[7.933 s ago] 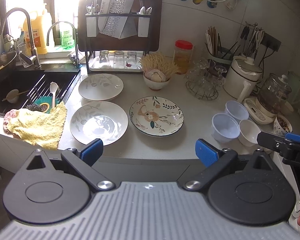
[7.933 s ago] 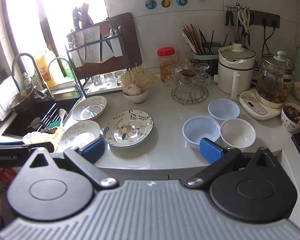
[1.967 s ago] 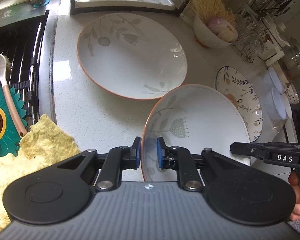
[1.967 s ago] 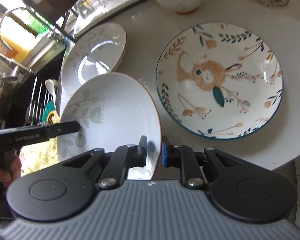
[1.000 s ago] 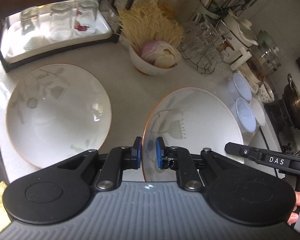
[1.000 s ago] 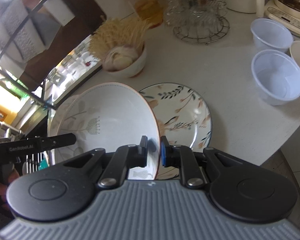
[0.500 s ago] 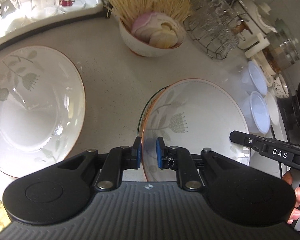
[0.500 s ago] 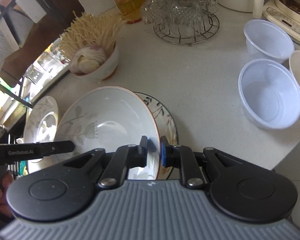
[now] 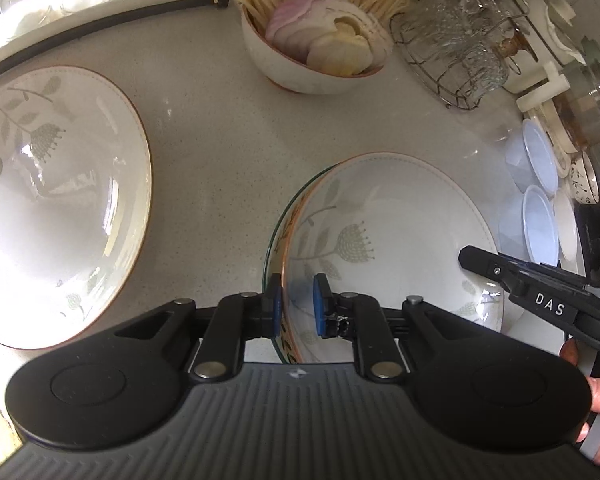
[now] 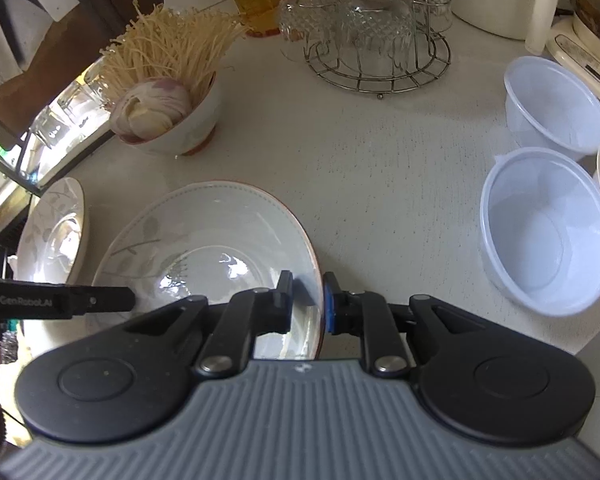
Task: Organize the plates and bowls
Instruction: 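Open both grippers to release the bowl and raise them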
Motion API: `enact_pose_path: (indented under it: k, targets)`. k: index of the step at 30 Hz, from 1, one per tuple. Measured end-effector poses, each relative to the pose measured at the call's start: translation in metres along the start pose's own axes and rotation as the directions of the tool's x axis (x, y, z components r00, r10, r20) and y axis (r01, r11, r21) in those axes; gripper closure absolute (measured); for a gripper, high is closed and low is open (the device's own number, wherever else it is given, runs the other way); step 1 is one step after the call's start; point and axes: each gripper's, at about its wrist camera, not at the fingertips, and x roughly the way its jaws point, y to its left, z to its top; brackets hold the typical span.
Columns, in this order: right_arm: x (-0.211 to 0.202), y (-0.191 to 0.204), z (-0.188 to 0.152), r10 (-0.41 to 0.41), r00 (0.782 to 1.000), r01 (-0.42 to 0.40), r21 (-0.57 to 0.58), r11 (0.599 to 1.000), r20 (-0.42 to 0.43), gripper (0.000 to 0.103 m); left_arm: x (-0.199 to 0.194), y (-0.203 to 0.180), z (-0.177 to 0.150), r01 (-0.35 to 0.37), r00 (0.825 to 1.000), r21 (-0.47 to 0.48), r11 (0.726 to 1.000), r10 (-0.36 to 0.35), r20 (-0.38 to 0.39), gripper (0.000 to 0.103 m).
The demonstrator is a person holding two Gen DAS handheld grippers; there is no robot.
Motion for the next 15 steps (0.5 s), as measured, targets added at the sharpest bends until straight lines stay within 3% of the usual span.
enact_pose_path:
  k: [12, 15]
  targets:
    - [0.01, -0.004, -0.001, -0.003, 1.0, 0.004, 0.031, 1.0, -0.023, 0.08, 0.009, 0.001, 0.009, 0.016, 0.998, -0.026, 1.0, -0.018, -0.053, 0.085]
    - [0.012, -0.003, 0.0, 0.001, 0.999, 0.0, 0.023, 1.0, -0.036, 0.081, 0.002, 0.006, 0.007, 0.039, 0.998, -0.046, 0.998, -0.042, -0.052, 0.077]
